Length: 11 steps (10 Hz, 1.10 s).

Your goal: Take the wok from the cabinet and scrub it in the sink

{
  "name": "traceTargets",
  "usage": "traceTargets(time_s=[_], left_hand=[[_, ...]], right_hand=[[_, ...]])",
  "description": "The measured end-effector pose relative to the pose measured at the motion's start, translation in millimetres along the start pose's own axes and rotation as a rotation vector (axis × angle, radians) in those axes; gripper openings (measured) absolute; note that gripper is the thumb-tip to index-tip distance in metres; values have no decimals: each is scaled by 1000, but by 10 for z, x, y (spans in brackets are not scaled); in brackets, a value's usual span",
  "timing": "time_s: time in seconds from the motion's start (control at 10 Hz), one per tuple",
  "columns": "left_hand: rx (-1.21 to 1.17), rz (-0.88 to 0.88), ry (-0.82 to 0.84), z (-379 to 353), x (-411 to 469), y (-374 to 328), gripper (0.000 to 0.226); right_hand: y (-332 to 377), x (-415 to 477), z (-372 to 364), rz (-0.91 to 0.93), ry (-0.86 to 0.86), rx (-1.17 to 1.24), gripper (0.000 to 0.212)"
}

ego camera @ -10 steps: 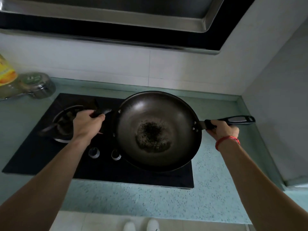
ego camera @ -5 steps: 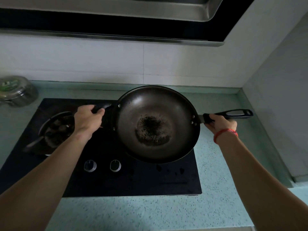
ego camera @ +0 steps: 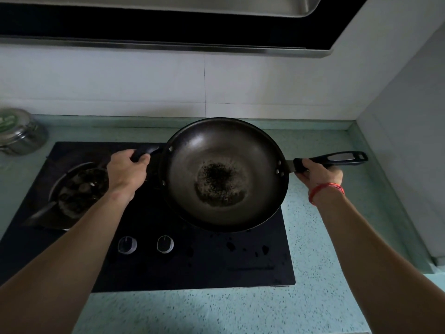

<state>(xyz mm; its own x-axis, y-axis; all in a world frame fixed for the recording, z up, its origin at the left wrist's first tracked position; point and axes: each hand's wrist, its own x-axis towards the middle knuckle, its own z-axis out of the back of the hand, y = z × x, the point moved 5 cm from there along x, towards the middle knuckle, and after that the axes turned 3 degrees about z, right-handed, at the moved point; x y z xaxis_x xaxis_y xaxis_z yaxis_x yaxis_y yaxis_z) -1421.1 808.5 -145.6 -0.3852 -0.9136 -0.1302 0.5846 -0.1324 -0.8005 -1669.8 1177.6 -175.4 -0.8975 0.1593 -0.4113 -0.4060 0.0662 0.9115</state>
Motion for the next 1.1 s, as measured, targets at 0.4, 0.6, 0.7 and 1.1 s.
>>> traceTargets(time_s=[0.4, 0.6, 0.7, 1.1], left_hand=[[-41, 32, 4, 41, -69, 83, 21], [0, 5, 18, 99, -114, 68, 28], [25, -14, 63, 146, -194, 30, 18], [161, -378, 41, 519, -696, -462, 58]], right_hand=[[-29, -113, 2, -8, -2, -87, 16], [25, -164, 39, -22, 39, -162, 14], [67, -227, 70, -21, 67, -242, 15], [636, -882, -7, 328, 196, -667, 64]])
